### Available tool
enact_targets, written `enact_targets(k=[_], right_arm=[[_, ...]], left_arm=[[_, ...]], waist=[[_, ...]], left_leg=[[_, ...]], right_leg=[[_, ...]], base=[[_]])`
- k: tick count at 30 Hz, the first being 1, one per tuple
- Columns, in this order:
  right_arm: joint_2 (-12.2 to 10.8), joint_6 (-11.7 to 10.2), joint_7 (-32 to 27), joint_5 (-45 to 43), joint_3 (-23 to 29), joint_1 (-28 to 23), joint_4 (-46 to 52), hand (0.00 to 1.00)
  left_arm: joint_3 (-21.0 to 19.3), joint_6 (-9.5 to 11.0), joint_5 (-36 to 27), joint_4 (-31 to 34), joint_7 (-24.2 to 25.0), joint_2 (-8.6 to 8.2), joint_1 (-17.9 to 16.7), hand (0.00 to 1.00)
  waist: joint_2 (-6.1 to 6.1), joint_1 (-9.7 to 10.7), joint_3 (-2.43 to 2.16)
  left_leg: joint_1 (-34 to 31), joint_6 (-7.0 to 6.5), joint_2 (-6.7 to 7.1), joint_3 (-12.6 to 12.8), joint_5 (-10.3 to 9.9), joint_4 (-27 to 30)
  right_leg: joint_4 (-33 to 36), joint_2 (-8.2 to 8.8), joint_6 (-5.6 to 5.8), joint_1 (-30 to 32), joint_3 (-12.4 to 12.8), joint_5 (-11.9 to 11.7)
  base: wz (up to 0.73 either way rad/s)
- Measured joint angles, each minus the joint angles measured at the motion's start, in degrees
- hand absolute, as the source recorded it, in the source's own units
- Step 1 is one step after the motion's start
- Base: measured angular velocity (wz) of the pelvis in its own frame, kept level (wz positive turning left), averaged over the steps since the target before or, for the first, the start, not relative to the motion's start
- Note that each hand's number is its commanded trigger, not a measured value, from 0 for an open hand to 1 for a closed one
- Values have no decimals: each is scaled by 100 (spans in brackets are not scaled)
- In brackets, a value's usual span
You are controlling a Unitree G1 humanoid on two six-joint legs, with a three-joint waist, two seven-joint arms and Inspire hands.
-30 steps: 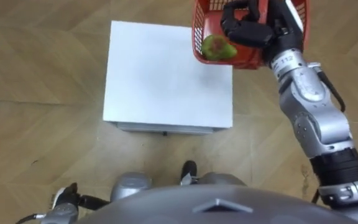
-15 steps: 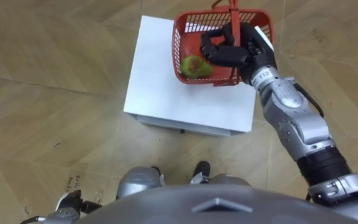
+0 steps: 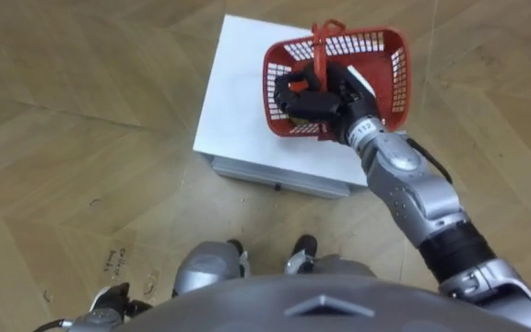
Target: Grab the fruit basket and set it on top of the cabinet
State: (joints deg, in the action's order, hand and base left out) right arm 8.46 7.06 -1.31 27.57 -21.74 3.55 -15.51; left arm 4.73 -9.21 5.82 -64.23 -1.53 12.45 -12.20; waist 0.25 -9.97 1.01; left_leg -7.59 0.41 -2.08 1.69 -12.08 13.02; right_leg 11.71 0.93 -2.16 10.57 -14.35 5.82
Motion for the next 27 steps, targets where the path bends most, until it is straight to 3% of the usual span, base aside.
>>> enact_targets(k=[2, 5, 18, 19, 20, 21, 22, 27], right_arm=[[-23, 0, 34, 152, -2, 0, -10, 100], [-25, -16, 94, 290, -7, 0, -136, 100], [6, -19, 141, 802, 18, -57, -505, 100], [7, -31, 141, 864, 19, -57, -506, 85], [7, -50, 141, 876, 18, -57, -511, 59], [7, -90, 141, 960, 17, -57, -533, 11], [10, -126, 140, 1059, 16, -57, -566, 0], [57, -163, 135, 1170, 9, -59, -679, 0]], left_arm=[[0, 0, 2, -1, -1, -25, -8, 0], [0, 0, -14, -9, -1, -48, -19, 0], [76, -1, -152, 1, -2, -63, -23, 0], [111, -1, -180, 2, -2, -63, -24, 0], [118, -1, -180, 3, -2, -65, -24, 0], [121, -1, -184, 5, -2, -65, -25, 0], [122, -1, -185, 5, -3, -65, -30, 0], [233, 0, -201, 14, -6, -62, -59, 0]], waist=[[-76, 4, 25], [-150, -11, 6], [-193, 20, -7], [-195, 20, -7], [-197, 19, -6], [-204, 17, -9], [-218, 17, -18], [-317, 35, -79]], left_leg=[[-53, -2, 1, -20, -1, 56], [-112, -2, 0, -6, 0, 66], [-392, -5, 67, 79, 1, 232], [-392, -5, 69, 84, 1, 234], [-392, -5, 69, 91, 1, 236], [-392, -5, 69, 100, 1, 239], [-392, -5, 70, 109, 1, 240], [-384, -13, 70, 136, 5, 239]], right_leg=[[-1, 3, 0, 20, -23, 2], [38, 9, -9, 115, -16, 9], [373, 191, 3, 465, -75, 143], [379, 189, 4, 465, -78, 143], [383, 189, 4, 465, -79, 143], [389, 181, 4, 465, -78, 143], [392, 179, 4, 465, -78, 143], [402, 185, 5, 466, -68, 144]], base=[[5], [-2], [2], [3], [0], [0], [0], [0]])
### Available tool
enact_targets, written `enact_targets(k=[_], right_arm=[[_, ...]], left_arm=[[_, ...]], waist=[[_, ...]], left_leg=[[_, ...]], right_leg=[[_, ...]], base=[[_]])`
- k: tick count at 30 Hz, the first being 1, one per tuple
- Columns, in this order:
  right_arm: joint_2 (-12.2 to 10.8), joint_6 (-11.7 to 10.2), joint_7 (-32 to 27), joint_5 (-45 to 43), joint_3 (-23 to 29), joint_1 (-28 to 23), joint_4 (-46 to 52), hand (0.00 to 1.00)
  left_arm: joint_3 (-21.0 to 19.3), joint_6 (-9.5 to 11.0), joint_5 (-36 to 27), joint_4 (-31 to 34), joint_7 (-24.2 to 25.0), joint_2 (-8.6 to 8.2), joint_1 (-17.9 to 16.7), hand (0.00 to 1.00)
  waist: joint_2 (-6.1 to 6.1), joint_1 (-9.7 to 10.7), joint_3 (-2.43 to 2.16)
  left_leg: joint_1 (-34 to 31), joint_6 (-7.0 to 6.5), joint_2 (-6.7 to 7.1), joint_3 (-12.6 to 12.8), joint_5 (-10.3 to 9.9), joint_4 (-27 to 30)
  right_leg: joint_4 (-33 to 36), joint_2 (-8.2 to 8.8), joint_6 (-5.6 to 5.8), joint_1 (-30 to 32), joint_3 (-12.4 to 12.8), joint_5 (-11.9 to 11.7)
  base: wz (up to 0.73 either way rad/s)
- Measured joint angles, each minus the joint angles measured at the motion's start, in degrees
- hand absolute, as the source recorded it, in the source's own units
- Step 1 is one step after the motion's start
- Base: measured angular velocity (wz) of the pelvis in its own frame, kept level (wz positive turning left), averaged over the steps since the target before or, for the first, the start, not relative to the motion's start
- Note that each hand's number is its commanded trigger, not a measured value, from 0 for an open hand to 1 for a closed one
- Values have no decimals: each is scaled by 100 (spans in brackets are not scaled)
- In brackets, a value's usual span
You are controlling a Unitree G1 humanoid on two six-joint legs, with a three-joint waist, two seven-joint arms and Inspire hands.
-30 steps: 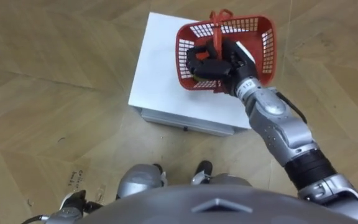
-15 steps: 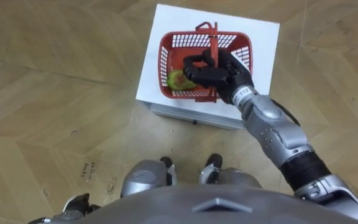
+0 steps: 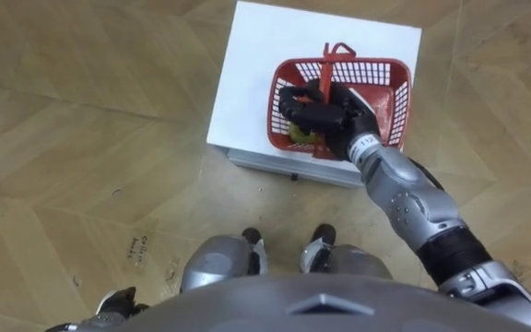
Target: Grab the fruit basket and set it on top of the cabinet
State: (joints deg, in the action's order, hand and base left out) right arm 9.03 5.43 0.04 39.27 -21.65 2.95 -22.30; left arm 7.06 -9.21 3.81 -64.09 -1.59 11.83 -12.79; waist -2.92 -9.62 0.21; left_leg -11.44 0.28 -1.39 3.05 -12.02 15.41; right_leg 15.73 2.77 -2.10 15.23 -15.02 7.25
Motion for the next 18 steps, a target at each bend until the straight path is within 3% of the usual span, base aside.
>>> enact_targets(k=[18], right_arm=[[58, -64, 15, 149, -17, -140, -29, 0]], left_arm=[[17, 2, -205, -2, -1, 2, -82, 0]], waist=[[77, 22, 14]], left_leg=[[-1, -12, 3, 6, 7, 8]], right_leg=[[-6, 15, 5, -3, -3, 3]], base=[[0]])
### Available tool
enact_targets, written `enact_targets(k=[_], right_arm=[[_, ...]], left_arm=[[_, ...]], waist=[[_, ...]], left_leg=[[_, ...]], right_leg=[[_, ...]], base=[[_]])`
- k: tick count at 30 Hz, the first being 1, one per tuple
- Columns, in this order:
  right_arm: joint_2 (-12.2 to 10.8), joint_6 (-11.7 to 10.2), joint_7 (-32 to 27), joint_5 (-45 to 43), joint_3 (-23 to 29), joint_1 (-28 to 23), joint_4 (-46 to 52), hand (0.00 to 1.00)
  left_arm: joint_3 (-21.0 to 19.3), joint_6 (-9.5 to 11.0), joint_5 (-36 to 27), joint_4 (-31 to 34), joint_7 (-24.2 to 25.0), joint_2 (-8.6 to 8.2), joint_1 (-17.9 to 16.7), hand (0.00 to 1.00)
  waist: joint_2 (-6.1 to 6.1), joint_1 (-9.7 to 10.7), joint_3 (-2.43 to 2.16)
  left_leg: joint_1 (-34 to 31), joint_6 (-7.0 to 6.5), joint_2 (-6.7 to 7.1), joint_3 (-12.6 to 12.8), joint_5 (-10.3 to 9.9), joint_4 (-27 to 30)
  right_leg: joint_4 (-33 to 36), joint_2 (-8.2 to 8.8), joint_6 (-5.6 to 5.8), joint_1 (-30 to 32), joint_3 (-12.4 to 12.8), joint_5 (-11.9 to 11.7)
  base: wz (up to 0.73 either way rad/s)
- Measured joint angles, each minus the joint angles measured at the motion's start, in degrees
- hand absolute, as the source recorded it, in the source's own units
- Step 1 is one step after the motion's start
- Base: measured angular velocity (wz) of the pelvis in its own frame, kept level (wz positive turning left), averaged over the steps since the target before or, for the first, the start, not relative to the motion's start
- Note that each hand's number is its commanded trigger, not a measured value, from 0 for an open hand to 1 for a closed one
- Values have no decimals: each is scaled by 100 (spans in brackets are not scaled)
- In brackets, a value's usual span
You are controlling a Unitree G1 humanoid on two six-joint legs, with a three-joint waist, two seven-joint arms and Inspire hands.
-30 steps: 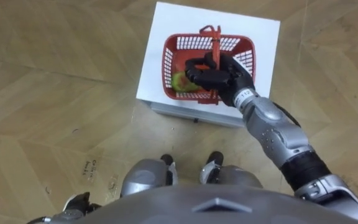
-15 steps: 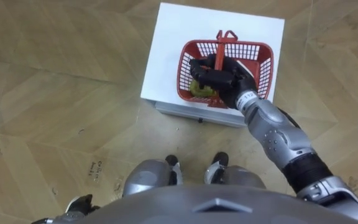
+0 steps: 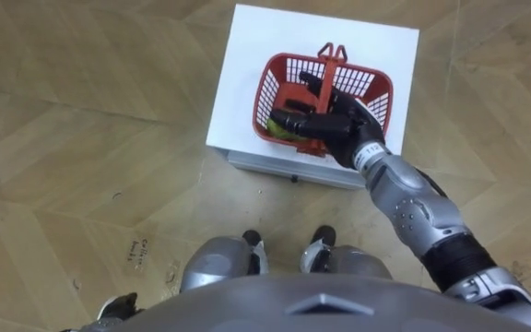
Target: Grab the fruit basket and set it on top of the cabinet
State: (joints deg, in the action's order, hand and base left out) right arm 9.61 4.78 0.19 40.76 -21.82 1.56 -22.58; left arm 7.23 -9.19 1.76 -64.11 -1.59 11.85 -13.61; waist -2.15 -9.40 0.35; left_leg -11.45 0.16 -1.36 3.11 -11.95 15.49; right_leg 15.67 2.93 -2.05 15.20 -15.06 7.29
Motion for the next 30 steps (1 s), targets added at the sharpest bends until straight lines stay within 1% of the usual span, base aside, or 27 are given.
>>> enact_targets(k=[6, 9, 22, 26, 27, 28, 30], right_arm=[[-2, 0, 47, 174, 0, 0, 0, 0], [-5, 0, 52, 173, 0, 0, 1, 0], [-4, -13, 34, 179, -3, 0, 0, 0], [-11, -66, -44, 180, 1, -4, 0, 0], [-16, -97, -64, 182, 2, -19, 0, 0], [-16, -181, -112, 178, 17, -87, 2, 0], [-17, -232, -234, 175, 24, -167, 5, 0]], left_arm=[[11, 0, 8, 0, 1, 0, 0, 0], [89, 0, 8, 0, 3, 0, 0, 0], [94, 2, 5, 1, 2, 0, 0, 0], [90, 7, 9, 5, 1, 0, -14, 0], [90, 7, 9, 3, 1, 1, -16, 0], [90, 23, 7, 2, -4, 5, -20, 0], [90, 57, 5, 1, -11, 5, -50, 0]], waist=[[18, 18, 11], [18, 18, 11], [18, 46, 11], [20, 120, 9], [20, 130, 9], [22, 130, 8], [24, 136, 7]], left_leg=[[-2, 0, 0, -2, 0, 0], [-5, 0, 2, -2, 0, 3], [-5, 0, 1, 5, 0, 3], [-1, 0, 1, 5, 0, 2], [3, 0, 1, 3, 0, 2], [12, 0, 1, 3, 0, 2], [15, 0, 1, 4, 0, 2]], right_leg=[[-3, -2, 1, -1, -5, 1], [-4, -4, 1, 0, -8, 1], [-4, 3, 5, -9, -15, 3], [-6, -5, 7, -13, -35, 4], [-10, -7, 7, -19, -48, 4], [-13, -9, 7, -31, -52, 4], [-10, -10, 7, -33, -51, 4]], base=[[0], [0], [0], [0], [0], [0], [0]])
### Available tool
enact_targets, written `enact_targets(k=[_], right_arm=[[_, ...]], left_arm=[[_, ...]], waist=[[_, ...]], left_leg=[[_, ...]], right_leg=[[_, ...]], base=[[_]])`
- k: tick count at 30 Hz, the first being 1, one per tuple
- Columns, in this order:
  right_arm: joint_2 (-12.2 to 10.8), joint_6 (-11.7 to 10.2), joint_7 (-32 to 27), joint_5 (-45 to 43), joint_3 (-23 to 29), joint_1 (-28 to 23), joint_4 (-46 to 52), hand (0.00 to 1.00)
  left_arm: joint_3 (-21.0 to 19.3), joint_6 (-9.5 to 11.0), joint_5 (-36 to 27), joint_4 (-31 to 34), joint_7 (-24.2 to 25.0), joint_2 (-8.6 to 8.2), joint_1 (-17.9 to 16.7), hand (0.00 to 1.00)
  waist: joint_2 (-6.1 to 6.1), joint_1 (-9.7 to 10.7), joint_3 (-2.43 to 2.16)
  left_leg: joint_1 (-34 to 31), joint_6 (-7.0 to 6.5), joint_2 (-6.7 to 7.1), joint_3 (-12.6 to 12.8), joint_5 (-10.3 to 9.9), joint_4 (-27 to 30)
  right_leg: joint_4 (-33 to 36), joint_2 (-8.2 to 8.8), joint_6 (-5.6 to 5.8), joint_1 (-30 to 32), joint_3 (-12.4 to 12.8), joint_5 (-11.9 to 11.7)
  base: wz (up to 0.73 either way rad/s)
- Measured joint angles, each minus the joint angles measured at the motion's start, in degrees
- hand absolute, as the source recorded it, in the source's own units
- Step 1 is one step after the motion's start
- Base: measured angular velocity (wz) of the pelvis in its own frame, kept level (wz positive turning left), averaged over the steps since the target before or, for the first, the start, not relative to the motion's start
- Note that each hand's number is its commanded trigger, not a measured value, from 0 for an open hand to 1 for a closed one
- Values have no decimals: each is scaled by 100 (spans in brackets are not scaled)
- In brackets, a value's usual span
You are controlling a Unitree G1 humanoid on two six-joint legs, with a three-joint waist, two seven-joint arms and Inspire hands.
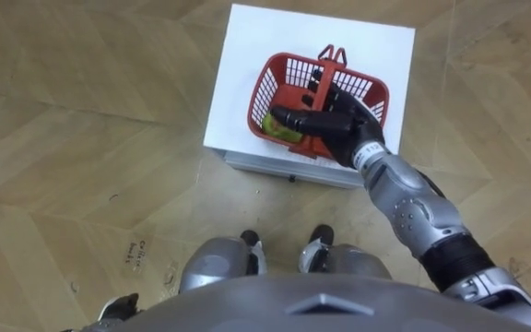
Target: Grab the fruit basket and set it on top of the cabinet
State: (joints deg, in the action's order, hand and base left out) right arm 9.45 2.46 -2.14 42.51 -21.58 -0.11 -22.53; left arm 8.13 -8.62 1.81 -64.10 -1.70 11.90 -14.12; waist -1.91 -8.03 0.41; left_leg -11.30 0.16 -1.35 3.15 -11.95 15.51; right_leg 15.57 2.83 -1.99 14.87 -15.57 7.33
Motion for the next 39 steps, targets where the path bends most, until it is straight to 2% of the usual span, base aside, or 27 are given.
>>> enact_targets(k=[7, 16, 20, 27, 29, 39], right_arm=[[4, -60, -437, 5, 53, -149, -1, 0], [-7, -155, -985, 19, 168, -167, 0, 0], [-15, -196, -1095, 319, 211, -171, 16, 0], [-78, -497, -1138, 815, 377, -174, 23, 0], [-86, -563, -1121, 886, 374, -211, 46, 0], [-55, -568, -923, 873, 524, -516, 555, 0]], left_arm=[[2, 34, -1, -14, -62, -7, -99, 0], [6, 17, -7, -15, -187, -119, -121, 0], [15, 21, -34, -16, -271, -151, -121, 0], [20, 78, -118, -28, -271, -152, -121, 0], [20, 147, -122, -27, -268, -152, -121, 0], [5, 276, -133, -10, -223, -172, -170, 0]], waist=[[-2, 21, 1], [-8, 105, 5], [-18, 177, 4], [-45, 186, 2], [-76, 184, 5], [-108, 232, -3]], left_leg=[[62, 0, -3, -5, 0, -1], [87, -5, -3, -9, -3, -23], [85, -5, 1, 6, -3, -26], [97, -5, 0, 12, -3, -24], [98, -7, -1, 10, -5, -27], [110, -9, 3, 10, -5, -67]], right_leg=[[11, -3, -1, -49, -2, 0], [10, 3, 4, -82, -27, 13], [5, 3, 9, -82, -19, 16], [5, -6, 10, -85, 2, 17], [8, -10, 10, -85, 19, 17], [7, -12, 15, -70, 54, 22]], base=[[0], [1], [0], [0], [0], [0]])
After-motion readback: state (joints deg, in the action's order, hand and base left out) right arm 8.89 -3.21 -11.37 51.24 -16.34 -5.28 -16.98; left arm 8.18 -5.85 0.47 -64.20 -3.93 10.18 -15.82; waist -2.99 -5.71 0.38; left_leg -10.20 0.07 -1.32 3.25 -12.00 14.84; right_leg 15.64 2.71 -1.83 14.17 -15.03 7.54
